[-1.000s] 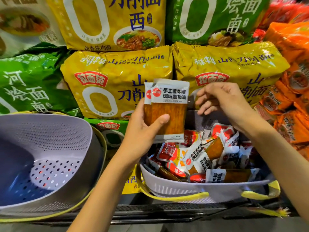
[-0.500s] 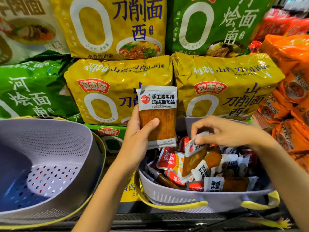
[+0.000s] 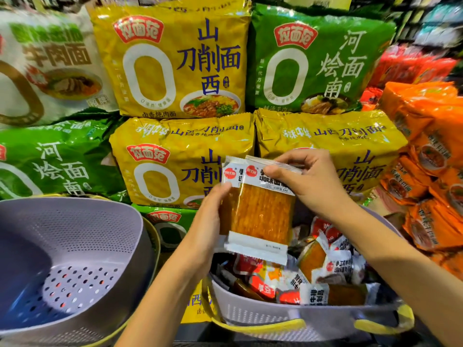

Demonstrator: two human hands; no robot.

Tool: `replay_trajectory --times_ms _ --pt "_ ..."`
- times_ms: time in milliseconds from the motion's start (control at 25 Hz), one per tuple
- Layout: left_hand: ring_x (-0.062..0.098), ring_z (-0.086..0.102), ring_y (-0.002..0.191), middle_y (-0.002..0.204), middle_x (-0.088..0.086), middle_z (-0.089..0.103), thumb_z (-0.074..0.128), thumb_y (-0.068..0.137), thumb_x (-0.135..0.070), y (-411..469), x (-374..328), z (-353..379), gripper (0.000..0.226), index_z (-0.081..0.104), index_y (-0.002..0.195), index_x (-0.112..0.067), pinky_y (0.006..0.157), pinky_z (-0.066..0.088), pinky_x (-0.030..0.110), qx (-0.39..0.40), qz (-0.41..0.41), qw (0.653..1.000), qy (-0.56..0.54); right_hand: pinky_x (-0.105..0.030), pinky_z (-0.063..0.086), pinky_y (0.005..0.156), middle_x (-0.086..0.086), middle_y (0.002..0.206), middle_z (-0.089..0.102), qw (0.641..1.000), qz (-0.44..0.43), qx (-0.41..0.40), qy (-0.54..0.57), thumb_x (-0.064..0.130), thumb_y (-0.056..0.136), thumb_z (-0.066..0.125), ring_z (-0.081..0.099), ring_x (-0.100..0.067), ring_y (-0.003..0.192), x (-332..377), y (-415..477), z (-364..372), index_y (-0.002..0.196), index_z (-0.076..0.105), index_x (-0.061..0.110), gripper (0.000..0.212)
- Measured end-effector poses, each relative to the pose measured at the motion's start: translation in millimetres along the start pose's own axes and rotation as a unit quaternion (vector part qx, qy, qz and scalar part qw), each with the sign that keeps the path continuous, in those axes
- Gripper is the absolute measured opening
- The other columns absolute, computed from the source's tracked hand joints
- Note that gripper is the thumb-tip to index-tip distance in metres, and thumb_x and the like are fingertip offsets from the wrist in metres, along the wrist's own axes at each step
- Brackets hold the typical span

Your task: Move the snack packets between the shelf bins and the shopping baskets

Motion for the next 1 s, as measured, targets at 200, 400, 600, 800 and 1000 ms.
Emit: replay_trajectory --times_ms 200,400,600,800,1000 --pt "0.014 0.071 0.088 0.1 0.0 0.074 0.077 0.069 -0.027 -14.9 -0.4 -8.6 0.05 0.058 0.115 -0.022 0.065 0.056 0.022 -0.025 0.029 0.999 0.023 -0.02 0.044 0.057 0.01 0.069 0.066 0.995 -0.061 -0.05 -0.06 0.024 0.074 0.078 0.058 -0.003 0.06 25.7 -3.0 8.2 0.072 0.068 0.028 0.011" --pt "0.015 0.071 0.082 0.096 0.001 0.074 0.064 0.065 -0.03 -30.7 -5.0 -55.3 0.052 0.061 0.116 -0.016 0.065 0.055 0.025 -0.142 0.051 0.989 -0.009 -0.017 0.037 0.051 0.01 0.051 0.058 0.976 0.03 0.122 -0.176 0.024 0.083 0.067 0.049 -0.001 0.045 -13.3 -28.7 11.9 0.066 0.065 0.02 0.018" --pt "0.019 0.069 0.082 0.092 0.003 0.074 0.064 0.063 -0.032 -38.6 -1.1 -67.6 0.044 0.064 0.105 -0.018 0.077 0.052 0.039 -0.18 0.035 0.983 -0.03 -0.025 0.043 0.071 0.002 0.103 0.067 0.813 0.073 0.401 -0.415 0.05 0.075 0.071 0.062 -0.014 0.09 -60.8 -75.5 49.0 0.1 0.064 0.021 0.038" --pt "0.027 0.068 0.096 0.104 0.008 0.072 0.064 0.065 -0.032 -42.9 2.3 -59.0 0.048 0.062 0.111 -0.018 0.087 0.051 0.045 -0.166 0.024 0.985 -0.038 -0.029 0.036 0.065 -0.003 0.099 0.061 0.785 0.074 0.392 -0.474 0.055 0.067 0.075 0.058 -0.024 0.092 -60.4 -79.2 55.4 0.087 0.057 0.019 0.045" --pt "0.023 0.069 0.093 0.1 0.004 0.073 0.064 0.066 -0.03 -45.3 5.8 -53.8 0.041 0.062 0.106 -0.02 0.081 0.053 0.04 -0.157 0.023 0.986 -0.046 -0.031 0.049 0.068 0.004 0.086 0.06 0.816 0.174 0.396 -0.384 0.041 0.062 0.084 0.057 -0.017 0.082 -61.0 -78.8 40.0 0.086 0.057 0.02 0.042"
Point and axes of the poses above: each hand's wrist, its own y-axis towards the middle knuckle, its own z-axis out of the palm, x = y × z, the point moved 5 cm from there along y, towards the middle knuckle
